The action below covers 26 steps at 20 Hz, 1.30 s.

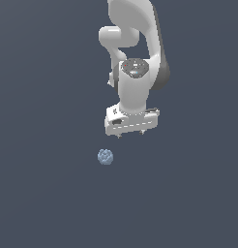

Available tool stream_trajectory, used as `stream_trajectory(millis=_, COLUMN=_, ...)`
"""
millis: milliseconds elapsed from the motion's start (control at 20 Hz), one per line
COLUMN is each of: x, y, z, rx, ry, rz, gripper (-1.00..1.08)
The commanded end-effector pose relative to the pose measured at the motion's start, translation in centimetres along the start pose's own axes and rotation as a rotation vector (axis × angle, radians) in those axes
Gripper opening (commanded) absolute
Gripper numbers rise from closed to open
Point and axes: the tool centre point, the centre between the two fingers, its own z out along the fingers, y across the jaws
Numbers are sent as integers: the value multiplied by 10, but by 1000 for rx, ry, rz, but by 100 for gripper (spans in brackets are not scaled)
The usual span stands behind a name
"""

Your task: Pick up the object and move it to a goal position.

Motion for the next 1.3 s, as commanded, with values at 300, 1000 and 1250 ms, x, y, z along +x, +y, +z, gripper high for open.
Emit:
stream_trajectory(millis=300, x=10, y=31, z=15, rx=-8, ry=-10, rz=-145, gripper=100)
stream_trajectory(millis=1000, x=22, y=96, z=46, rx=-16, ry=-31, rz=-426, gripper=100)
stream_trajectory(millis=1250, x=23, y=110, z=53, rx=-16, ry=-36, rz=-488, gripper=100)
